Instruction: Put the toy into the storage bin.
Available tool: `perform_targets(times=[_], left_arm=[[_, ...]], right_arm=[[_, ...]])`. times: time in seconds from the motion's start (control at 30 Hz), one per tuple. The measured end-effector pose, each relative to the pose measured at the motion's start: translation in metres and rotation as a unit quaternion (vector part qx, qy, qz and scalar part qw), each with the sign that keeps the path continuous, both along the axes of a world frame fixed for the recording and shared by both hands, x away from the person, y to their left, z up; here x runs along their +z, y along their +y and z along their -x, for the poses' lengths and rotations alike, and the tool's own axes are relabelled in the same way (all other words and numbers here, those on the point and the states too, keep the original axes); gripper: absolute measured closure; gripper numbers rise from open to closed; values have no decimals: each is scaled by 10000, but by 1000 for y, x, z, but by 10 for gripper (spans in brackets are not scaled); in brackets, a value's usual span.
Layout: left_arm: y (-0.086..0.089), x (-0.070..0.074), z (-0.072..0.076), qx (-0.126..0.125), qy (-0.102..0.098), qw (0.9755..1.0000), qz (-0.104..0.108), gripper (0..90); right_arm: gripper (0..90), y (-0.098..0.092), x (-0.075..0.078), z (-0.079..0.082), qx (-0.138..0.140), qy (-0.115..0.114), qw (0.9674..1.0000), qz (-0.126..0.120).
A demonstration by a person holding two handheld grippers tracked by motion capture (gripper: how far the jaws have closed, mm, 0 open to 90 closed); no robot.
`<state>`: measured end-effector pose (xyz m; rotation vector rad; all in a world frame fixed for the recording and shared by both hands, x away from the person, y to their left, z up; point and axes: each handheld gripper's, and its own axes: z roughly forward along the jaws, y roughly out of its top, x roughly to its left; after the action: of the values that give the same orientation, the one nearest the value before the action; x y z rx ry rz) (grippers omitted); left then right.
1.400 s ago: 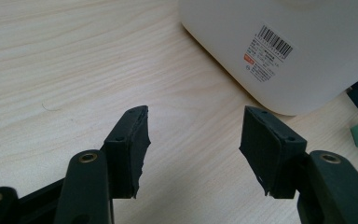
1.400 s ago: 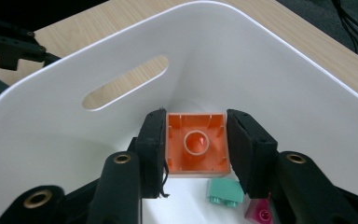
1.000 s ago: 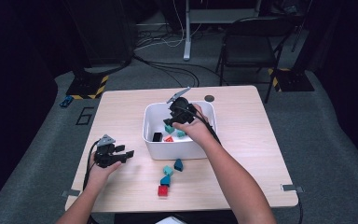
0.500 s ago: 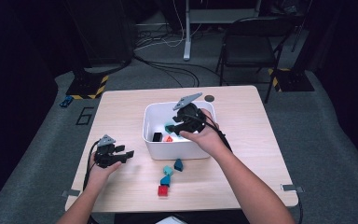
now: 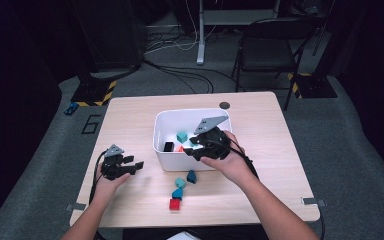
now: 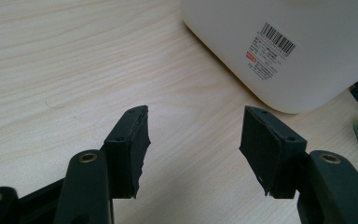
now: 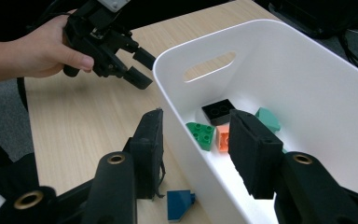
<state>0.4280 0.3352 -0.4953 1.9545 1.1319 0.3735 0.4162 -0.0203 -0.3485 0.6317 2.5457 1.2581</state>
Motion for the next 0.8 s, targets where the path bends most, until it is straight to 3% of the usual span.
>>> perform_targets(times=[0.23,0.43,0.8], left_arm=[[-1,0,0,12,6,10000,2,414],[-1,0,0,18,10,10000,4,413],[-1,0,0,16,17,10000,-8,413]], right_arm=[[553,-6,-12,17,-34,-132,9999,-33],[553,-10,-29,22,-119,86,9998,-106],[553,-6,-70,30,-124,264,9996,46]])
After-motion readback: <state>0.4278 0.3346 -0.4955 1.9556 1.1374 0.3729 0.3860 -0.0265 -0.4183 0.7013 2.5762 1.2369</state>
